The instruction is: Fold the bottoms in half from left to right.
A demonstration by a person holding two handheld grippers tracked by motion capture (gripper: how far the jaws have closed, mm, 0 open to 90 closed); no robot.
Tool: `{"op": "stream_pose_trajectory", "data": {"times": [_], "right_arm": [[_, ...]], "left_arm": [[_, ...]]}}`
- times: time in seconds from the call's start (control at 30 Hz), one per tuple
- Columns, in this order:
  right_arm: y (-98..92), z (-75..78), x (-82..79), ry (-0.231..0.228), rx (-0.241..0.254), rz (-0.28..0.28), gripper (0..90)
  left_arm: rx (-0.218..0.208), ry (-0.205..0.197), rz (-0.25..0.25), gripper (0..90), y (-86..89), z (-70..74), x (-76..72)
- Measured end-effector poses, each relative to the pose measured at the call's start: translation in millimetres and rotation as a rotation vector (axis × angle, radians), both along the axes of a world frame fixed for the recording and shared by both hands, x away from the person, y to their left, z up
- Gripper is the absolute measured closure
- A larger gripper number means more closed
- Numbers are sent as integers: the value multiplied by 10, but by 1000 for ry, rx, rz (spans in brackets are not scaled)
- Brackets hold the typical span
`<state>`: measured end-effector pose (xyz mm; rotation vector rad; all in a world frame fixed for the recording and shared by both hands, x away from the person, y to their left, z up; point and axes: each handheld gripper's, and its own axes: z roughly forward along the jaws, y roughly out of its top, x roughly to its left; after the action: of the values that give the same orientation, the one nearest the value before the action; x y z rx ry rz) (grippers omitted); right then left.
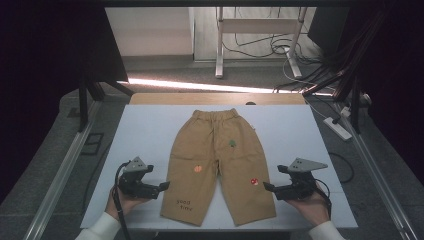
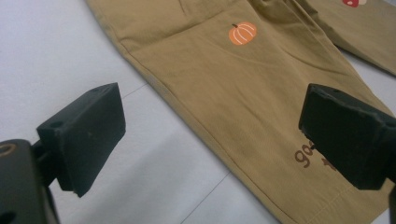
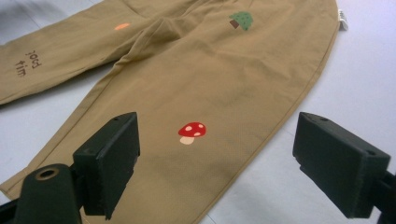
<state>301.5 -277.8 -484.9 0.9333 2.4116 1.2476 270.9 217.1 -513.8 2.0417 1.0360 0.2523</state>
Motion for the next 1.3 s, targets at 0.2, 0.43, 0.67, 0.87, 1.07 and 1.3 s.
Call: {"op": "stream_pose_trajectory", "data": {"times": [0.2,0.43,0.67,0.87,1.07,1.3], "right_arm": [[14,-8,-6,0,-8,-1,155],[37,-9,-11,2,-11,1,155],[75,-22,-14,6,-10,7,155],[132,-28,-18,9,-6,18,157],[241,-36,-21,10,-12,45,159],[318,-39,-34,10,-11,61,159]], "left_arm": [[-2,-1,5,72,9,0,5],[-6,-2,2,73,26,-4,10],[-7,1,1,74,18,-9,21],[-6,4,-1,75,20,-20,36],[-6,6,2,77,17,-25,43],[-5,4,-5,77,7,-25,36]]}}
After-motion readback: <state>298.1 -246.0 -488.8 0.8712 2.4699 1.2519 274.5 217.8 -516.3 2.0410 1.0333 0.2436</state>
